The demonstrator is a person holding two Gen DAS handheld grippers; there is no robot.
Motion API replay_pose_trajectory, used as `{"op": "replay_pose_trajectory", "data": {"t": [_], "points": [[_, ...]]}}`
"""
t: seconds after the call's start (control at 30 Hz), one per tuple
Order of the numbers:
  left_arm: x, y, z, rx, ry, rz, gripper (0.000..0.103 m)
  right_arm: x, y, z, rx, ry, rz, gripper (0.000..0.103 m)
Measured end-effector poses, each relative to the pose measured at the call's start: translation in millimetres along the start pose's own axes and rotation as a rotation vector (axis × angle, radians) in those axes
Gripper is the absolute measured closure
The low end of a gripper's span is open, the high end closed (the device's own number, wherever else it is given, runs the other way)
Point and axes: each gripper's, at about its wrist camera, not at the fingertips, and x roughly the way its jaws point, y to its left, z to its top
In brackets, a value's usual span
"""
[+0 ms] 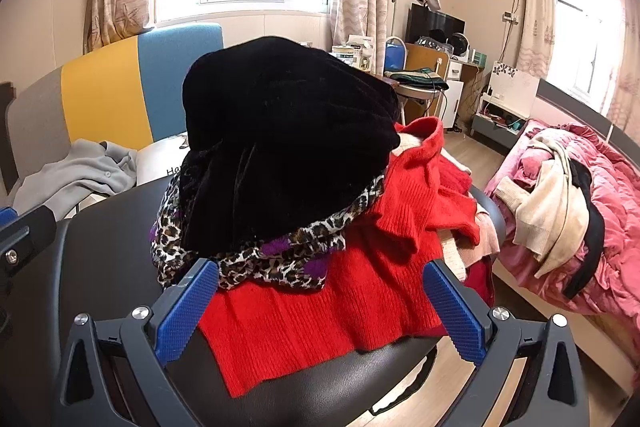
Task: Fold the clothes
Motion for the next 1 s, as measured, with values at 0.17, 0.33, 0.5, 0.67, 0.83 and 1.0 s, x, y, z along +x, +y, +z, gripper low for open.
{"op": "replay_pose_trajectory", "data": {"t": [0.17, 0.33, 0.5, 0.67, 0.83, 1.0], "points": [[-0.3, 5.9, -5.8, -0.021, 0.001, -0.006, 0.057, 3.8, -0.1, 0.7, 0.002, 0.030, 0.007, 0.000], [25.5, 27.5, -27.8, -0.029, 0.118, -0.054, 0.052, 8.7, 1.3, -16.7, 0.008, 0.040, 0.084, 0.000], [60.2, 61.9, -72.4, -0.102, 0.266, -0.103, 0.052, 9.9, 1.7, -22.4, 0.005, 0.028, 0.172, 0.000], [78.4, 91.1, -121.4, -0.082, 0.349, 0.032, 0.052, 14.6, 0.0, -16.3, 0.011, 0.051, 0.252, 0.000], [95.5, 119.5, -156.3, -0.126, 0.429, 0.061, 0.052, 17.8, 5.3, -14.6, -0.044, 0.036, 0.190, 0.000], [103.1, 127.6, -173.4, -0.105, 0.439, 0.089, 0.052, 21.1, 6.5, -11.3, -0.090, 0.024, 0.180, 0.000]]}}
